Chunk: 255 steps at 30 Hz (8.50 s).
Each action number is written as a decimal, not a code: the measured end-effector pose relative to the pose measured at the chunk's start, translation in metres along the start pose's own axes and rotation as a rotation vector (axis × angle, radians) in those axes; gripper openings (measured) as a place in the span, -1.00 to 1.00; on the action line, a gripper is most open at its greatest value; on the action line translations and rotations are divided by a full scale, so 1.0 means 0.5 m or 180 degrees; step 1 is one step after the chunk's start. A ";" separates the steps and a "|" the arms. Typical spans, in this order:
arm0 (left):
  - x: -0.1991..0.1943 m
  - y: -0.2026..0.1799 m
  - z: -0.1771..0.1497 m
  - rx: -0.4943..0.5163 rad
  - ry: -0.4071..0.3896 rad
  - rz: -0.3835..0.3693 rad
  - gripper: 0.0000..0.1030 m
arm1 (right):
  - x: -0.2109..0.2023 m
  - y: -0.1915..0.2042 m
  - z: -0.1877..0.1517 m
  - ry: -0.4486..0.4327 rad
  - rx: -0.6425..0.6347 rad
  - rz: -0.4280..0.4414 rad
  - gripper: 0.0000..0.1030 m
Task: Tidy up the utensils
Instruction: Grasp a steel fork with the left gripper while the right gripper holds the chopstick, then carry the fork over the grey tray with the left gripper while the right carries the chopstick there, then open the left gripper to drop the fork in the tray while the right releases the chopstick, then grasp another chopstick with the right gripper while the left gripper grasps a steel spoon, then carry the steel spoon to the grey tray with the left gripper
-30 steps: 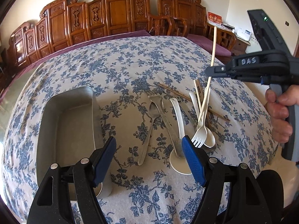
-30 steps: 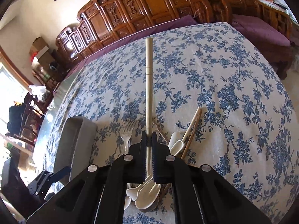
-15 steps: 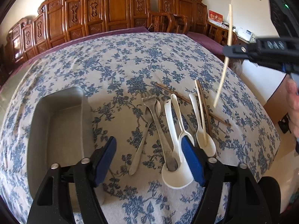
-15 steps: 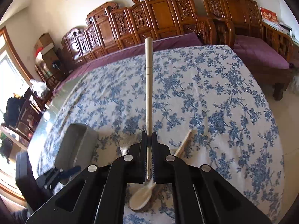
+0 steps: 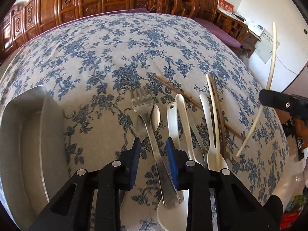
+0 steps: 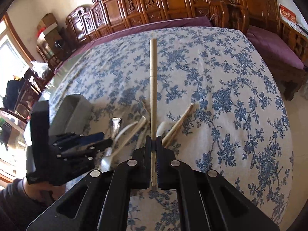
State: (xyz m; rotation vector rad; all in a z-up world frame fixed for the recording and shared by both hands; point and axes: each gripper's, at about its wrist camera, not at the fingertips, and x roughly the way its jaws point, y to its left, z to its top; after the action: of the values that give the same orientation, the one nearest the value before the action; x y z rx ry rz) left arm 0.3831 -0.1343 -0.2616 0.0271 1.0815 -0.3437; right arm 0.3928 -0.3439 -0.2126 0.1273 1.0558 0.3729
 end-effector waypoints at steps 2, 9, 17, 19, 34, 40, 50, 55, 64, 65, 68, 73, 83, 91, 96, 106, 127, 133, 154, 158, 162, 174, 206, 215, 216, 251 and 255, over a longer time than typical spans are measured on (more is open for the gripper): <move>0.012 0.001 0.003 -0.0031 0.0050 0.0000 -0.50 | 0.011 -0.007 -0.004 -0.0022 0.0016 0.0003 -0.88; 0.028 -0.009 0.014 -0.0012 0.0060 0.0056 -0.75 | 0.027 -0.016 -0.009 -0.0158 0.0090 0.0045 -0.88; 0.024 -0.005 0.009 -0.0038 0.0029 0.0053 -0.88 | 0.075 -0.033 -0.014 -0.0163 0.0242 0.0057 -0.88; 0.018 -0.008 0.004 -0.0007 -0.0005 0.0065 -0.88 | 0.085 -0.032 -0.019 -0.0145 0.0249 0.0058 -0.88; -0.120 -0.008 0.001 0.0115 -0.0466 0.0091 -0.89 | 0.021 0.044 -0.024 -0.0275 0.0092 0.0265 -0.88; -0.190 0.025 -0.015 0.0075 -0.0614 0.0116 -0.89 | -0.001 0.115 -0.014 -0.0328 -0.0042 0.0338 -0.88; -0.259 0.121 -0.035 -0.0019 -0.0736 0.0300 -0.88 | 0.011 0.219 0.007 -0.0319 -0.0181 0.0459 -0.88; -0.252 0.177 -0.049 -0.0064 -0.0697 0.0391 -0.88 | 0.034 0.261 0.016 -0.0288 -0.0238 0.0523 -0.88; -0.203 0.280 -0.084 -0.0236 -0.0471 0.0576 -0.88 | 0.082 0.320 0.020 -0.0200 -0.0364 0.0584 -0.88; -0.201 0.286 -0.087 -0.0240 -0.0459 0.0595 -0.88 | 0.086 0.325 0.021 -0.0201 -0.0374 0.0588 -0.88; -0.193 0.302 -0.090 -0.0252 -0.0424 0.0653 -0.88 | 0.095 0.340 0.023 -0.0191 -0.0395 0.0602 -0.88; -0.180 0.315 -0.090 -0.0285 -0.0380 0.0670 -0.88 | 0.107 0.366 0.028 -0.0176 -0.0436 0.0655 -0.88; -0.170 0.331 -0.088 -0.0369 -0.0373 0.0681 -0.89 | 0.107 0.406 0.032 -0.0166 -0.0521 0.0683 -0.88; -0.211 0.348 -0.085 -0.0430 -0.0538 0.0640 -0.90 | 0.110 0.449 0.040 -0.0150 -0.0529 0.0751 -0.88; -0.251 0.377 -0.087 -0.0526 -0.0671 0.0633 -0.90 | 0.131 0.489 0.047 -0.0113 -0.0496 0.0836 -0.88; -0.274 0.415 -0.095 -0.0630 -0.0729 0.0650 -0.90 | 0.242 0.502 0.017 0.0206 -0.0489 0.0564 -0.88; -0.271 0.322 -0.081 -0.0399 -0.0785 0.0425 -0.85 | 0.085 0.326 -0.044 -0.0259 -0.0587 -0.0063 -0.81; -0.266 0.248 -0.067 -0.0226 -0.0827 0.0267 -0.56 | 0.045 0.217 -0.061 -0.0307 -0.0432 -0.0403 -0.73; -0.207 0.140 -0.072 0.0108 -0.0653 0.0153 -0.42 | 0.148 0.055 -0.064 -0.0127 0.0187 -0.0666 -0.57; -0.203 0.123 -0.078 0.0164 -0.0708 0.0161 -0.42 | 0.147 0.049 -0.065 -0.0162 0.0245 -0.0575 -0.76; -0.195 0.100 -0.083 0.0247 -0.0674 0.0167 -0.42 | 0.139 0.039 -0.066 -0.0199 0.0283 -0.0487 -0.87; -0.123 0.047 -0.039 0.0553 -0.0196 0.0232 -0.34 | 0.084 0.006 -0.038 -0.0509 0.0298 -0.0231 -0.89; 0.040 -0.026 0.083 0.0725 0.0218 0.0171 -0.96 | 0.065 -0.012 -0.021 -0.0603 0.0345 0.0024 -0.88; -0.009 -0.019 0.087 0.0627 0.0120 0.0186 -0.99 | 0.070 0.005 -0.023 -0.0596 0.0262 -0.0013 -0.88; -0.012 -0.017 0.087 0.0619 0.0110 0.0207 -0.99 | 0.069 0.005 -0.023 -0.0599 0.0254 -0.0025 -0.88; -0.223 0.224 0.038 -0.0457 -0.0488 0.0312 -0.99 | 0.071 0.193 -0.037 -0.0595 -0.0355 0.0306 -0.88; -0.182 0.271 0.022 -0.0687 -0.0362 0.0292 -0.99 | 0.073 0.191 -0.038 -0.0585 -0.0347 0.0303 -0.88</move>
State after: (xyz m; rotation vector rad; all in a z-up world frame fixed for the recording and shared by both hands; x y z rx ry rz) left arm 0.3930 0.0157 -0.1970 -0.1333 0.9962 -0.1431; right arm 0.3694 -0.2433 -0.2253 0.1124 0.8482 0.4946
